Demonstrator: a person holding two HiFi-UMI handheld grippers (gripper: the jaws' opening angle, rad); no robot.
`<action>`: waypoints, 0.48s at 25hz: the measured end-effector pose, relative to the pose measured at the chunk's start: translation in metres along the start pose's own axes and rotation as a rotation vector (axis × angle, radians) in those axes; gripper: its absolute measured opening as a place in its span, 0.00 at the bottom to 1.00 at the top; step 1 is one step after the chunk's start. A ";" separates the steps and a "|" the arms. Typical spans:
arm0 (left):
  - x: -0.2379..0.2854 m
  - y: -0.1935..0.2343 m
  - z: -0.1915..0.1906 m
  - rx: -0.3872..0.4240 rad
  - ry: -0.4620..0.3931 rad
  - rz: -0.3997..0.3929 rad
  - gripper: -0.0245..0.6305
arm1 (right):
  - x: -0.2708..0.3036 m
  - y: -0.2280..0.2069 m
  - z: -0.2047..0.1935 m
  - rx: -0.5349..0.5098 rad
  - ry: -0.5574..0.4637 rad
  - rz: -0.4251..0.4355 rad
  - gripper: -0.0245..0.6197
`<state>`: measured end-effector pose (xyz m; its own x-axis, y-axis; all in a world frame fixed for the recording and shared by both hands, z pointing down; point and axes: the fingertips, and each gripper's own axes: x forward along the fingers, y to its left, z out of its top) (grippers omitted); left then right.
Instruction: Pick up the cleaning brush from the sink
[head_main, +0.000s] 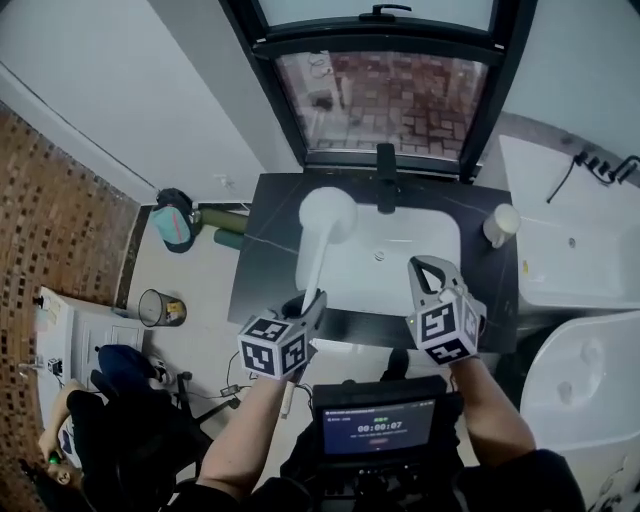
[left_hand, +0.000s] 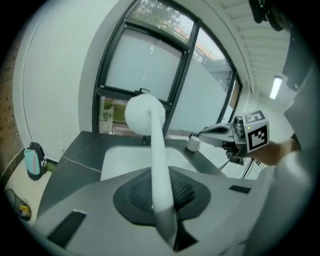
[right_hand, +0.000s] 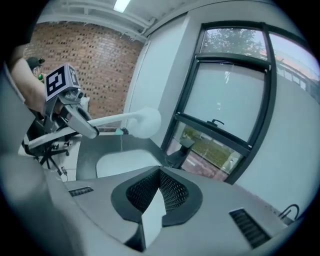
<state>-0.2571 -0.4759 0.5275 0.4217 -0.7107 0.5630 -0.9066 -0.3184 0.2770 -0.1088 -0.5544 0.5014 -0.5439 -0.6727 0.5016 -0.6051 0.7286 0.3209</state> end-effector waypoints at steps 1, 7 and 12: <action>-0.022 0.000 0.000 0.006 -0.059 -0.006 0.11 | -0.013 0.015 0.008 0.034 -0.016 -0.022 0.02; -0.157 -0.011 -0.009 0.120 -0.322 -0.029 0.11 | -0.104 0.102 0.036 0.266 -0.121 -0.098 0.02; -0.269 -0.072 -0.004 0.200 -0.500 0.005 0.11 | -0.215 0.143 0.050 0.321 -0.227 -0.106 0.02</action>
<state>-0.3055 -0.2593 0.3598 0.4023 -0.9087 0.1113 -0.9146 -0.3934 0.0939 -0.1076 -0.3123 0.3993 -0.5616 -0.7795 0.2775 -0.7960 0.6005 0.0757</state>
